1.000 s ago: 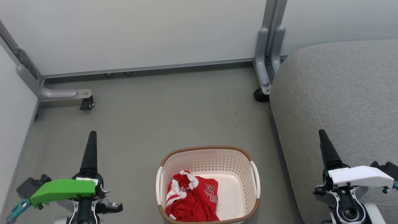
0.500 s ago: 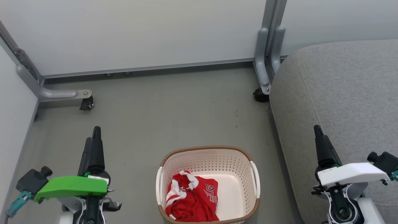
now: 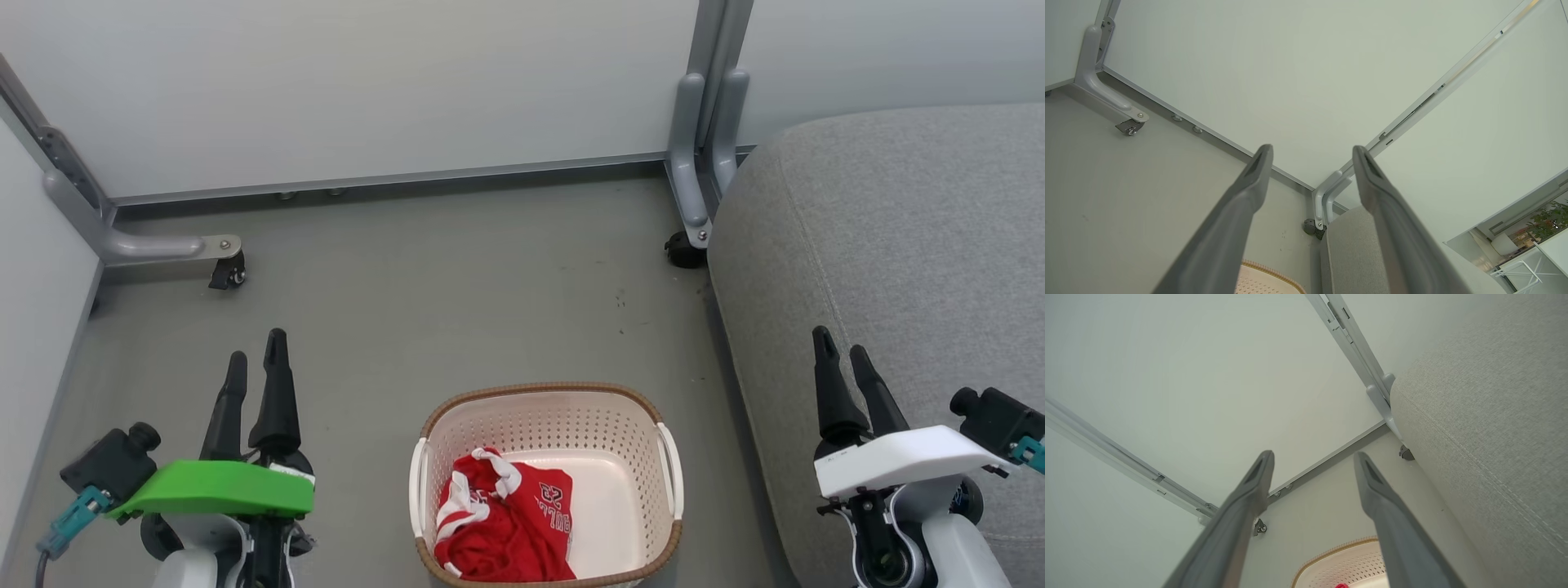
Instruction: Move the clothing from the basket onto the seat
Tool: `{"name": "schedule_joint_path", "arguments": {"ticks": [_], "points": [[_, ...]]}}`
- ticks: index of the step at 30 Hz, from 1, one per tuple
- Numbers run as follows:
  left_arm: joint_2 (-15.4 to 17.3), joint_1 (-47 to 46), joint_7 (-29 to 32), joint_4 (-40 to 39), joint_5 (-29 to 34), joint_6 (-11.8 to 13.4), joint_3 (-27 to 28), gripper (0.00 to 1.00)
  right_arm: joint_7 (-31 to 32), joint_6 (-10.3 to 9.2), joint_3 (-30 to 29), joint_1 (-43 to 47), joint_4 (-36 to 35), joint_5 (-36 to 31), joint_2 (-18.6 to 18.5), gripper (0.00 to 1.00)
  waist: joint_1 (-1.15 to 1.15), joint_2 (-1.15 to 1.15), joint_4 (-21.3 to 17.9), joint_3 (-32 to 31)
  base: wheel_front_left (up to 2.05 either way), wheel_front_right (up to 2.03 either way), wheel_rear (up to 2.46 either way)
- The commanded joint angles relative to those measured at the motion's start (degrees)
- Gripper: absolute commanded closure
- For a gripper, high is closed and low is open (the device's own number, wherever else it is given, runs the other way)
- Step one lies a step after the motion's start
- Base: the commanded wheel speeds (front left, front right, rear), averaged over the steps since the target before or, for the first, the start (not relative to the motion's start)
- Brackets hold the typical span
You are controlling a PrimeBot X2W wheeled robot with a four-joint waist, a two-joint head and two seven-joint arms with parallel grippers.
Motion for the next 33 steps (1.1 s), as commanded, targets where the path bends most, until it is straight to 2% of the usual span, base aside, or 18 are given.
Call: {"name": "schedule_joint_path", "arguments": {"ticks": [1,18,33], "points": [[0.2,-1.3,-0.6,-0.7,2.6,-0.2,-0.1,0.00,-0.7,0.02,0.2,-0.1,-0.6,-2.2,-0.3,0.00,0.00,0.00,0.0,0.0,0.00,0.00,0.00],[0.2,-0.9,-3.2,-0.1,19.5,-0.2,-1.8,0.00,-3.2,0.03,1.3,-0.6,0.4,-16.3,-0.2,0.00,0.00,0.00,-0.1,0.2,0.00,0.00,0.00],[0.3,-0.2,-5.2,2.1,28.6,1.1,-3.2,0.00,-5.3,0.02,2.0,-0.3,1.2,-24.7,0.2,0.00,0.00,0.00,0.0,0.2,0.00,0.00,0.00]]}}
